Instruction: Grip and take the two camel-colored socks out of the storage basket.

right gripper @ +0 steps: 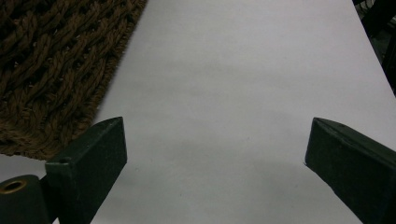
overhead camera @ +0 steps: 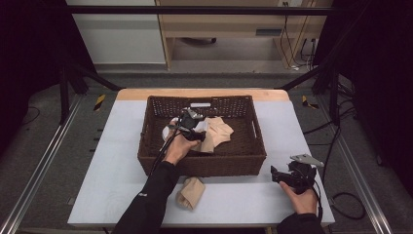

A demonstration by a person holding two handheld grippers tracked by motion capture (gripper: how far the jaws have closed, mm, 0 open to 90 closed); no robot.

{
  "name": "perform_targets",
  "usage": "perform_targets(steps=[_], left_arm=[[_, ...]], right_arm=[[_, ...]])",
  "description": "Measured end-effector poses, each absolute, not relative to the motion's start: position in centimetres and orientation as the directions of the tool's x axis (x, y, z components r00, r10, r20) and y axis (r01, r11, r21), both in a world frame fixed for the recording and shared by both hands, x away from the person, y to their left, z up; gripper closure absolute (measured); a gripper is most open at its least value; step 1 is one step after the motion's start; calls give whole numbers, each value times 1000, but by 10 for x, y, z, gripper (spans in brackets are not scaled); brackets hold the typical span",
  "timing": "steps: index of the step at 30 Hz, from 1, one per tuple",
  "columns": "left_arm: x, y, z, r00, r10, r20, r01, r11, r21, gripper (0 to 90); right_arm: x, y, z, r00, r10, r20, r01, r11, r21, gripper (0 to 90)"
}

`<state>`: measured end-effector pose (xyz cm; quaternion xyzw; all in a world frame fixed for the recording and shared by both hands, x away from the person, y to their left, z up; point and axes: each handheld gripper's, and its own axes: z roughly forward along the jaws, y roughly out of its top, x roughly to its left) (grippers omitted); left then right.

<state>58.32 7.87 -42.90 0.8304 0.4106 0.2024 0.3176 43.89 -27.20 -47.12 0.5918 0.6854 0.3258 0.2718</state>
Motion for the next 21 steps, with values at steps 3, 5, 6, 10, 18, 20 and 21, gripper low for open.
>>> perform_targets(steps=[3,5,6,10,18,20,21], left_arm=[[584,77,-430,599,797,76,549,-477,686,454],[585,76,-431,611,788,78,546,-490,680,469],[585,76,-431,611,788,78,546,-490,680,474],[586,71,-432,659,747,87,533,-545,647,559],[585,70,-430,684,727,57,553,-568,610,782],[583,70,-428,684,727,51,554,-564,613,800],[582,71,-426,685,727,45,548,-554,626,806]], right_arm=[[439,-272,-471,-154,988,13,633,89,769,58],[439,-272,-471,-154,988,14,634,88,768,58],[439,-272,-471,-154,988,15,634,88,768,58],[439,-272,-471,-155,988,15,634,88,768,58],[439,-271,-471,-155,988,22,633,82,770,59],[439,-271,-471,-155,988,21,633,83,769,59],[439,-272,-471,-154,988,21,633,82,770,59]])
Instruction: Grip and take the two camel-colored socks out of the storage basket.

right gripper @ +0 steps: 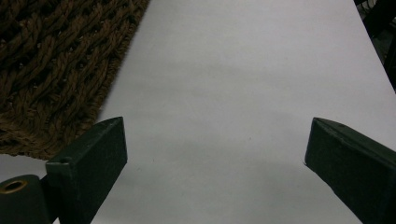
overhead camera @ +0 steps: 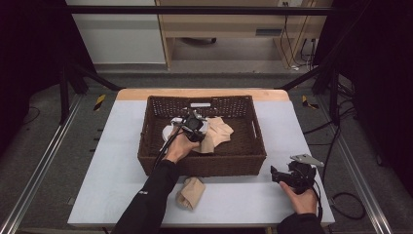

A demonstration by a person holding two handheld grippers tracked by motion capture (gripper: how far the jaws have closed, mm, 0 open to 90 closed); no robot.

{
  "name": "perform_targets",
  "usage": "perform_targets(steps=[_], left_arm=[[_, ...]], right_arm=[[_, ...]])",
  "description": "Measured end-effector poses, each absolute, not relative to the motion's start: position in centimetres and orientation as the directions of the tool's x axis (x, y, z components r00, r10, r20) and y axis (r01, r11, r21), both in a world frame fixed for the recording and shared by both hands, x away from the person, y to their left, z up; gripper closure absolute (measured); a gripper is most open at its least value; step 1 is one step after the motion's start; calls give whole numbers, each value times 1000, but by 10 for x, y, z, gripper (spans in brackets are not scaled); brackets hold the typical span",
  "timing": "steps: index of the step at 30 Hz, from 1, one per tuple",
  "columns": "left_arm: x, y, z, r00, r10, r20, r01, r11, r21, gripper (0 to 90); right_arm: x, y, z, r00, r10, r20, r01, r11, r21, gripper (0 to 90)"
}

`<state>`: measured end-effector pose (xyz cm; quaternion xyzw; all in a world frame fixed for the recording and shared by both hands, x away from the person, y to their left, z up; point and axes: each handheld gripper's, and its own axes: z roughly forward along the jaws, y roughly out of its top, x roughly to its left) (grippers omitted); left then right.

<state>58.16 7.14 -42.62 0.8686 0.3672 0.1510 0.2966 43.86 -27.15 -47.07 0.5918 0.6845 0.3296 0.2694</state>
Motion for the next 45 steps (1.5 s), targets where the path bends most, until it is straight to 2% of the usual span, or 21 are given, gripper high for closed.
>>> perform_targets(steps=[13,20,34,45], left_arm=[[570,82,-403,672,741,17,437,-415,798,826],[554,90,-373,674,739,-15,347,-299,889,829],[517,117,-320,698,715,-22,232,-197,953,829],[485,132,-298,727,685,-34,179,-142,974,829]], right_arm=[[438,-272,-470,-151,988,23,631,79,771,59],[439,-273,-470,-153,988,19,629,83,773,59],[438,-273,-470,-148,989,15,630,82,772,58],[438,-274,-470,-146,989,14,629,82,773,59]])
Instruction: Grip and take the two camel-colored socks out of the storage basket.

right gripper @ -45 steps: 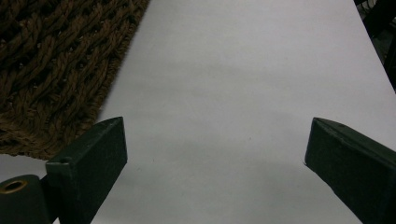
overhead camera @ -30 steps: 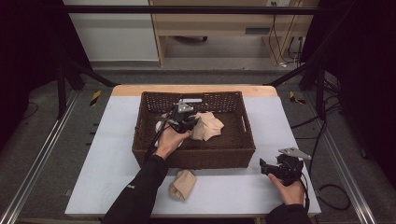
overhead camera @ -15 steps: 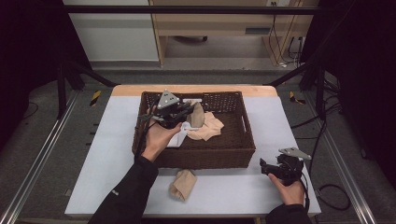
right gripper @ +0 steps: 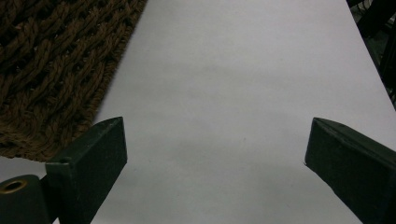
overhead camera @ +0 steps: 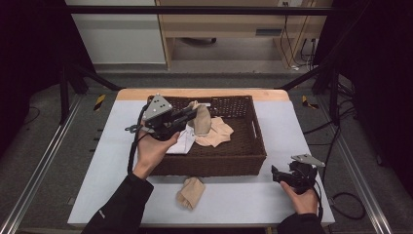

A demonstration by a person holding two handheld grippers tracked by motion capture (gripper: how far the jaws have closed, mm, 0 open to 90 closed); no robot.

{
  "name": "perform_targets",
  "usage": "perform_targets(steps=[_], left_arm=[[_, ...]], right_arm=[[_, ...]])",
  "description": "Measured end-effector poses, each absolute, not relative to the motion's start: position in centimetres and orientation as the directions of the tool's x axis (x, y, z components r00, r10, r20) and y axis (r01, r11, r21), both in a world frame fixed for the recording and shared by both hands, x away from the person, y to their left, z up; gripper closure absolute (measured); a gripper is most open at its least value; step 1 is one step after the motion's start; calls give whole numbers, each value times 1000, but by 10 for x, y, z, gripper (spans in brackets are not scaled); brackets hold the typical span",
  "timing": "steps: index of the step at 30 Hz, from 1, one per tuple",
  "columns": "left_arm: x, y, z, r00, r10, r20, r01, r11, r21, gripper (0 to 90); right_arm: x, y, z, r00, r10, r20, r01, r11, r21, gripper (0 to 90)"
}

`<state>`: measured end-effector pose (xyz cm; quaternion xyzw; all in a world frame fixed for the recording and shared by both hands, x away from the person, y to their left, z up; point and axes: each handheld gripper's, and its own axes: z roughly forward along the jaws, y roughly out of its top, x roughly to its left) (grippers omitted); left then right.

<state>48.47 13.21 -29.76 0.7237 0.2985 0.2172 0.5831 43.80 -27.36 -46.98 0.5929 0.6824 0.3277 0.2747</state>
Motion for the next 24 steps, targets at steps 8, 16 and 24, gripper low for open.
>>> perform_targets(steps=[8,16,24], left_arm=[[461,142,-292,754,655,-43,154,-113,982,829],[433,150,-296,781,624,-34,140,-121,983,829],[408,153,-307,796,605,-16,127,-141,982,829]], right_arm=[[438,-274,-469,-145,989,15,628,80,774,58],[438,-274,-469,-144,990,15,628,79,774,58],[438,-274,-469,-144,990,11,629,83,773,58]])
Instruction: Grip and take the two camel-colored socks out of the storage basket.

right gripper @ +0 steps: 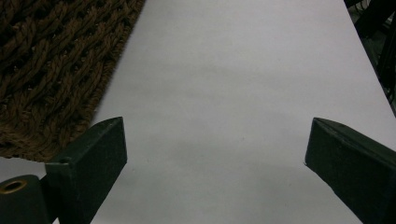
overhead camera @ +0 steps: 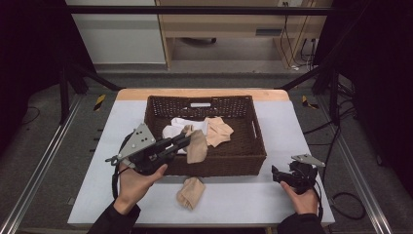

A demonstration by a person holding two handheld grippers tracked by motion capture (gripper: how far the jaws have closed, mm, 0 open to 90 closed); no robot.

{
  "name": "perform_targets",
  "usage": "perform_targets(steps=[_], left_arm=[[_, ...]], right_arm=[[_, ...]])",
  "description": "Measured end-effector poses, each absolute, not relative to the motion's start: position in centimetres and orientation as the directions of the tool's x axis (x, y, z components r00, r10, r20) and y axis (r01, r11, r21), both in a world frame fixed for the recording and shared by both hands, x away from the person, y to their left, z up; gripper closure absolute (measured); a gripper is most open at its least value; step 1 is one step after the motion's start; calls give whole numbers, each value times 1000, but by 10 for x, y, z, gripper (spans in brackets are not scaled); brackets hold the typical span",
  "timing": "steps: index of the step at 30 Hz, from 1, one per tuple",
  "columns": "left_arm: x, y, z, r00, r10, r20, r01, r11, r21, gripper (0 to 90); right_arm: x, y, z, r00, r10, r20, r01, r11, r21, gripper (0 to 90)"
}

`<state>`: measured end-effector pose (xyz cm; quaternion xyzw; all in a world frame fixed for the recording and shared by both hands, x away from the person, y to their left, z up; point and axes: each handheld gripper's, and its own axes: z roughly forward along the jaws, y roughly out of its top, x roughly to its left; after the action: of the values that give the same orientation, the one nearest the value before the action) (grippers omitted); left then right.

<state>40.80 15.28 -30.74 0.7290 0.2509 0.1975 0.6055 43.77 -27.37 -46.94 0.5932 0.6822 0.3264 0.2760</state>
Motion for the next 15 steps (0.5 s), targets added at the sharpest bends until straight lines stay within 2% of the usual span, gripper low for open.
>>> perform_targets(steps=[15], left_arm=[[382,157,-347,817,575,-41,179,-185,966,829]], right_arm=[[437,-273,-469,-143,990,13,631,81,772,58]])
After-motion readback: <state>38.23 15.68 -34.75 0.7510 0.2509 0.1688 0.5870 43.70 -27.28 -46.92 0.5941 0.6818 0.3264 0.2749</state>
